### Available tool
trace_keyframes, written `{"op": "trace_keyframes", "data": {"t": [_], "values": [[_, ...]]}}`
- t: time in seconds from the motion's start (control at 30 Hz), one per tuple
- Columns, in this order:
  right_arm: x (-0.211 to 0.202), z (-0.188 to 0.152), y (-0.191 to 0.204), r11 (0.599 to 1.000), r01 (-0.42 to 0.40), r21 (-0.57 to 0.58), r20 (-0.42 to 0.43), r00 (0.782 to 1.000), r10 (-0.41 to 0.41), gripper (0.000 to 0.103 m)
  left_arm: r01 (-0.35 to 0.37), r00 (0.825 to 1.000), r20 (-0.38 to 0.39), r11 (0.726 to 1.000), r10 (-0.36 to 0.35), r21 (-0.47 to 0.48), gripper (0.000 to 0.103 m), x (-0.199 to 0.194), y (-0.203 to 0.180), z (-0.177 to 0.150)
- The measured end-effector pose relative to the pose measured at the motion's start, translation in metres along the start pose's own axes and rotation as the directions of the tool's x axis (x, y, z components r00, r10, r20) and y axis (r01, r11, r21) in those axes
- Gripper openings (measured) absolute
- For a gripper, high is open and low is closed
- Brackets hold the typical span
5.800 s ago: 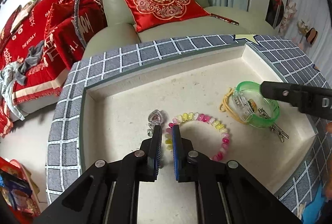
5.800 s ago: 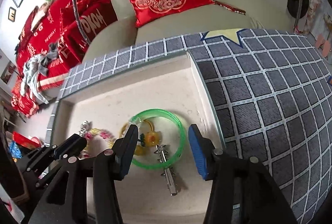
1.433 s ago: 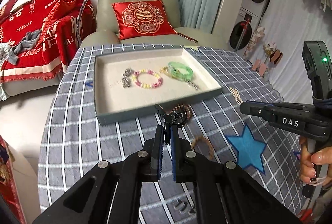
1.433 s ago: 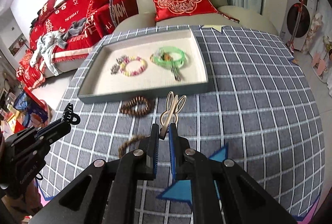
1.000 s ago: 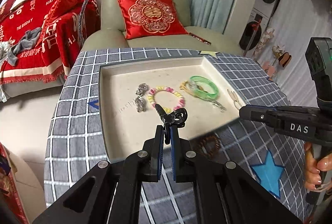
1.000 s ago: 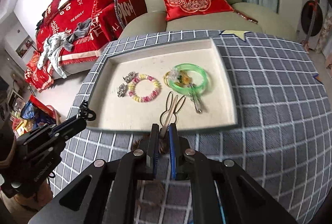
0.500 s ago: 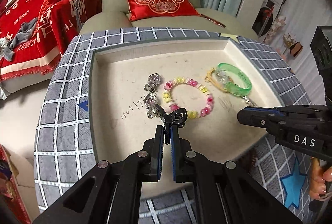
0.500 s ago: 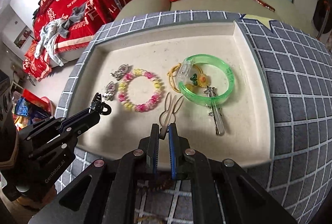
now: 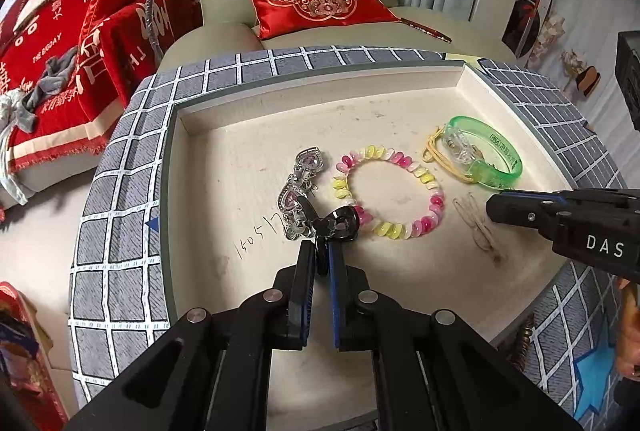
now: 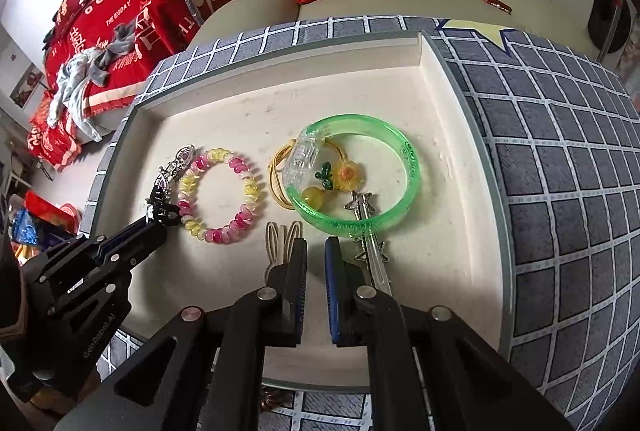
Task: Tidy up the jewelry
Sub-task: 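Lower both clips into the tray and open both tools, then move both tools back toward the braided cord bracelet and brown coiled hair tie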
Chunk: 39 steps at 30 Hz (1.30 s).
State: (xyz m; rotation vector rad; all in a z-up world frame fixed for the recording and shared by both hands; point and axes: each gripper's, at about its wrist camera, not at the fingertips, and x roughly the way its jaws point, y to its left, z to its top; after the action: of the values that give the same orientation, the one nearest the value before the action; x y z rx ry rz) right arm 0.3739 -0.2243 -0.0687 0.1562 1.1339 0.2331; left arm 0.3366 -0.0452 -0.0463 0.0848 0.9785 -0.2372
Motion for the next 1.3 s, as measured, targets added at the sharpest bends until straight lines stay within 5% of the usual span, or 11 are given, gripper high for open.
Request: {"op": "trace_keyframes", "data": {"t": [0.53, 0.67, 1.17, 1.2, 1.23, 1.27, 1.3], "values": [[-0.015, -0.006, -0.001, 0.998, -0.056, 0.039, 0.013, 0.998, 0.056, 0.014, -0.031, 1.000, 0.000, 0.999, 0.031, 0.026, 0.022, -0.007, -0.004, -0.003], [-0.024, -0.010, -0.003, 0.997, -0.064, 0.053, 0.037, 0.997, 0.062, 0.045, -0.041, 0.999, 0.014, 0.999, 0.041, 0.023, 0.022, -0.011, -0.004, -0.003], [-0.057, -0.030, -0.006, 0.994, -0.063, 0.086, 0.109, 0.993, 0.053, 0.045, -0.014, 0.998, 0.062, 1.000, 0.015, -0.011, 0.022, -0.024, 0.001, 0.002], [-0.060, -0.032, -0.007, 0.994, -0.065, 0.090, 0.116, 0.992, 0.054, 0.045, -0.010, 0.997, 0.070, 1.000, 0.012, -0.017, 0.029, -0.027, 0.002, 0.003], [-0.063, -0.033, -0.007, 0.993, -0.067, 0.093, 0.121, 0.991, 0.056, 0.045, -0.009, 0.997, 0.075, 1.000, 0.011, -0.023, 0.086, -0.029, 0.003, 0.003], [-0.065, -0.035, -0.007, 0.993, -0.068, 0.093, 0.123, 0.991, 0.057, 0.046, -0.026, 0.996, 0.081, 0.999, 0.029, -0.038, 0.103, -0.033, 0.005, 0.004], [-0.067, -0.037, -0.007, 0.993, -0.068, 0.092, 0.127, 0.990, 0.056, 0.047, -0.037, 0.992, 0.116, 0.998, 0.043, -0.048, 0.103, -0.036, 0.006, 0.002]]}}
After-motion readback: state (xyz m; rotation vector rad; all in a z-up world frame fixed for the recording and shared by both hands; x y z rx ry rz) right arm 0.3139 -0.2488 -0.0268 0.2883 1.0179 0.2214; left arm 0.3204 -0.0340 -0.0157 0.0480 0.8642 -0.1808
